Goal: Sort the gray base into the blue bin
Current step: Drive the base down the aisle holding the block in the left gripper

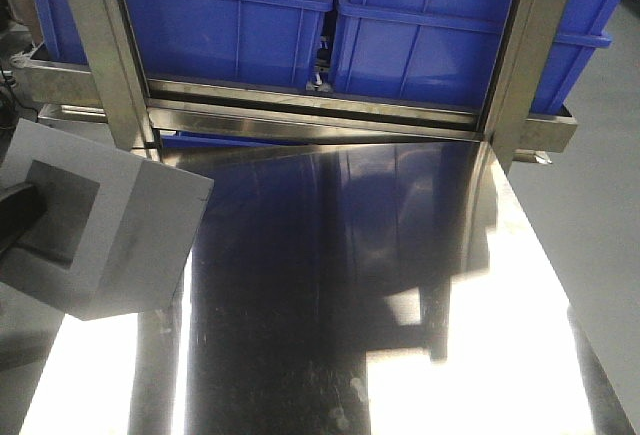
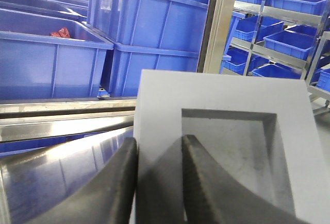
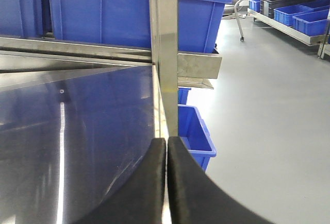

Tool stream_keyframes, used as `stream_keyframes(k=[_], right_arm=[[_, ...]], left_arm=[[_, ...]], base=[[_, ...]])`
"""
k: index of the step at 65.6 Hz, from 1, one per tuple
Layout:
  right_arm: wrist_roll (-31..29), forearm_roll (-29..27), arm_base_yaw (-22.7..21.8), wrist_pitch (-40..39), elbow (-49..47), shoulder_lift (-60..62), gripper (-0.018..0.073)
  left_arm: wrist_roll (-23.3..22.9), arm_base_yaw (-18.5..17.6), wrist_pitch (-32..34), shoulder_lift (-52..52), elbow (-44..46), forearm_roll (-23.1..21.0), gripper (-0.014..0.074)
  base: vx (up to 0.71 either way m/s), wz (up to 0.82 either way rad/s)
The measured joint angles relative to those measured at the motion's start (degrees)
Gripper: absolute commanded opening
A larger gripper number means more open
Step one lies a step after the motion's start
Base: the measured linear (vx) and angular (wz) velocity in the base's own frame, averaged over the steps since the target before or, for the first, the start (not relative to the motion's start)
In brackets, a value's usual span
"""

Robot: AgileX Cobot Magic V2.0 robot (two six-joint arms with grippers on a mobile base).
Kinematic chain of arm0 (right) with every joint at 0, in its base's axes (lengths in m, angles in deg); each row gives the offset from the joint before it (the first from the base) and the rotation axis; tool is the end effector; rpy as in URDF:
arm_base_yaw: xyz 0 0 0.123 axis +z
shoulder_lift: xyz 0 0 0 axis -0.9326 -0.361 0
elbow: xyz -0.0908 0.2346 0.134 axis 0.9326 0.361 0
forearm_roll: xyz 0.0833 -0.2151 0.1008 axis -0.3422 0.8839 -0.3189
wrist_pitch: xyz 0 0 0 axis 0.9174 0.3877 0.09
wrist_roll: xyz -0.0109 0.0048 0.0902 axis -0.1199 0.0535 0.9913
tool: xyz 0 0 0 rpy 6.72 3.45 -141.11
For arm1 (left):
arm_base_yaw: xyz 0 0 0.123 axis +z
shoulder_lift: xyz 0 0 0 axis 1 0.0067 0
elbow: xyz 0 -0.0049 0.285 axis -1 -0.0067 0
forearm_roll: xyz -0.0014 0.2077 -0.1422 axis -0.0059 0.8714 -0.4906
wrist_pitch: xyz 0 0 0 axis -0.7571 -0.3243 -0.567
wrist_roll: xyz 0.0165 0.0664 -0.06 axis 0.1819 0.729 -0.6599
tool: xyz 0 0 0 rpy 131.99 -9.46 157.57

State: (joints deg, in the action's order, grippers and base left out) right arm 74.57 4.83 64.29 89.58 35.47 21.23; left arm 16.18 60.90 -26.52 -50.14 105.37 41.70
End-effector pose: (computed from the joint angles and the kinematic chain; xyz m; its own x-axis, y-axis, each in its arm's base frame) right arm 0.0552 -0.0041 0.1844 -0.1439 0.0325 -0.9891 0.0800 0.9966 0.0211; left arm 0.1080 -0.0589 0.3448 -0.1661 -0.1285 -0.9777 0.4541 0.8701 -0.1915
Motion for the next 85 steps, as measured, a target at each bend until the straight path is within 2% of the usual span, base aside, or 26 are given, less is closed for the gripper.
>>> stream_keyframes(k=[37, 85], right_arm=[[0.00, 0.00, 0.00, 0.00, 0.00, 0.00, -0.0005], [0.00, 0.00, 0.00, 0.00, 0.00, 0.00, -0.0005]], left_arm=[[0.00, 0.00, 0.00, 0.00, 0.00, 0.00, -0.0006], [0.00, 0.00, -0.01, 0.00, 0.00, 0.00, -0.0006]], base=[[-0.08, -0.32], [-0.06, -0.60]])
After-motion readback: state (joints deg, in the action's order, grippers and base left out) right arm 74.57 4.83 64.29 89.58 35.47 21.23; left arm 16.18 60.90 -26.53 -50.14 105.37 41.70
